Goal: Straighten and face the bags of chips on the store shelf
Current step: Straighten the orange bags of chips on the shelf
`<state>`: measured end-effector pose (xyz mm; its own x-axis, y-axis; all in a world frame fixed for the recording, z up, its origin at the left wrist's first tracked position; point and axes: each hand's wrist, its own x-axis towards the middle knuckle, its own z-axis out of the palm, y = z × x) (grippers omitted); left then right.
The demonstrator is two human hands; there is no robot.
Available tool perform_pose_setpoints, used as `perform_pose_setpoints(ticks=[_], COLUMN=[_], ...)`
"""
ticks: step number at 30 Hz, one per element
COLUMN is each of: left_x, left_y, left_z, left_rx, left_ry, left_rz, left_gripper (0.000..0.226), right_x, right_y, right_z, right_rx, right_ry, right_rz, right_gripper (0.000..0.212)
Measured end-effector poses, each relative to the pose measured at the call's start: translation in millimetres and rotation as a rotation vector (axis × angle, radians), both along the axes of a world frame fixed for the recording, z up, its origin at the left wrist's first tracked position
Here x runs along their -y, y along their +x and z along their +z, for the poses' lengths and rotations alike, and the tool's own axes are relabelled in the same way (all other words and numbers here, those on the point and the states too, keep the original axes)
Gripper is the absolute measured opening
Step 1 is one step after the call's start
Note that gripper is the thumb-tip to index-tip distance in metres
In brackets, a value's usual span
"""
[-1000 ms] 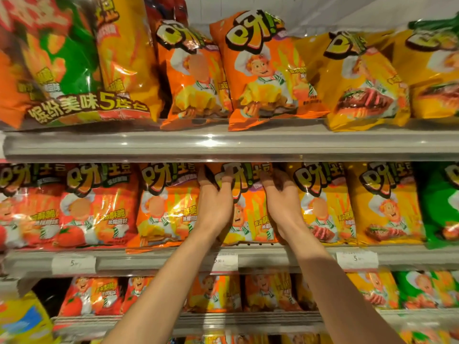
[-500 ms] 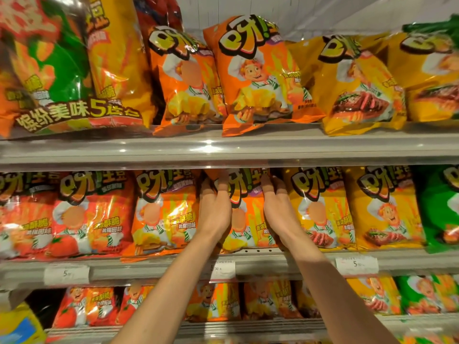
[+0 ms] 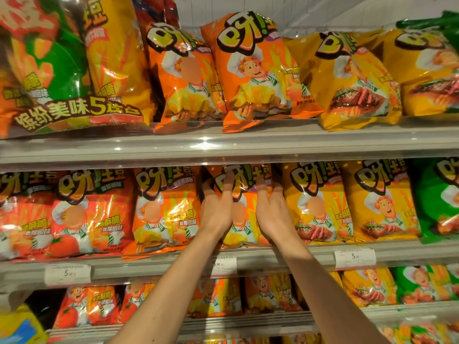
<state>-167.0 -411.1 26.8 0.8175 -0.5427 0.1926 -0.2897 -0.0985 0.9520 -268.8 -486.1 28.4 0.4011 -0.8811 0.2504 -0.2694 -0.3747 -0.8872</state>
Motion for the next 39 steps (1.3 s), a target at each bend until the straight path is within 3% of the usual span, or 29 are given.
perform_pose_setpoints(ticks=[4, 7, 10, 12, 15, 19, 23, 27, 32, 33, 36, 39], left_x=[-14.6, -29.2, -32.1, -31.3, -29.5, -25.8, -30.5, -48.0, -88.7, -97.6, -128.6, -161.1], left_y=[-5.3, -16.0, -21.1, -21.3, -22.2, -24.5, -21.6, -19.2, -25.0, -25.5, -22.8, -10.3], left_z=[-3.4, -14.0, -21.5, -21.2, -20.0, -16.7, -15.7, -14.6, -12.4, -12.4, -14.9, -25.4], left_rx=[0.053, 0.228, 0.376, 0.401, 0.410, 0.409, 0.411, 0.400, 0.345, 0.314, 0.271, 0.208], left_ry=[-0.065, -0.057, 0.035, 0.061, 0.059, 0.052, 0.093, 0.034, -0.058, -0.087, -0.144, -0.174], left_rz=[-0.074, -0.117, -0.140, -0.147, -0.135, -0.148, -0.152, -0.154, -0.207, -0.221, -0.187, -0.123], left_gripper=[0.082, 0.077, 0.076, 0.077, 0.081, 0.082, 0.085, 0.084, 0.059, 0.051, 0.038, 0.029], right_x=[-7.3, -21.8, -20.9, -7.6, 10.3, 17.4, 16.0, 1.5, -33.8, -40.6, -64.6, -82.3], right_y=[-13.3, -28.8, -46.0, -58.5, -72.5, -73.0, -79.7, -89.8, -94.8, -93.9, -90.5, -85.7], right_z=[-1.3, -6.9, -10.4, -15.5, -25.4, -32.4, -28.6, -25.0, -23.6, -25.4, -30.9, -43.8], right_rx=[0.051, 0.045, -0.035, -0.168, -0.389, -0.455, -0.373, -0.159, 0.174, 0.192, 0.171, 0.087], right_ry=[-0.027, -0.253, -0.641, -0.774, -0.683, -0.692, -0.641, -0.559, -0.604, -0.572, -0.227, -0.186], right_rz=[0.079, 0.111, -0.061, -0.249, -0.339, -0.282, -0.214, -0.155, -0.115, -0.105, 0.011, 0.054], right_gripper=[0.072, 0.065, 0.048, 0.045, 0.056, 0.064, 0.062, 0.056, 0.032, 0.026, 0.019, 0.014])
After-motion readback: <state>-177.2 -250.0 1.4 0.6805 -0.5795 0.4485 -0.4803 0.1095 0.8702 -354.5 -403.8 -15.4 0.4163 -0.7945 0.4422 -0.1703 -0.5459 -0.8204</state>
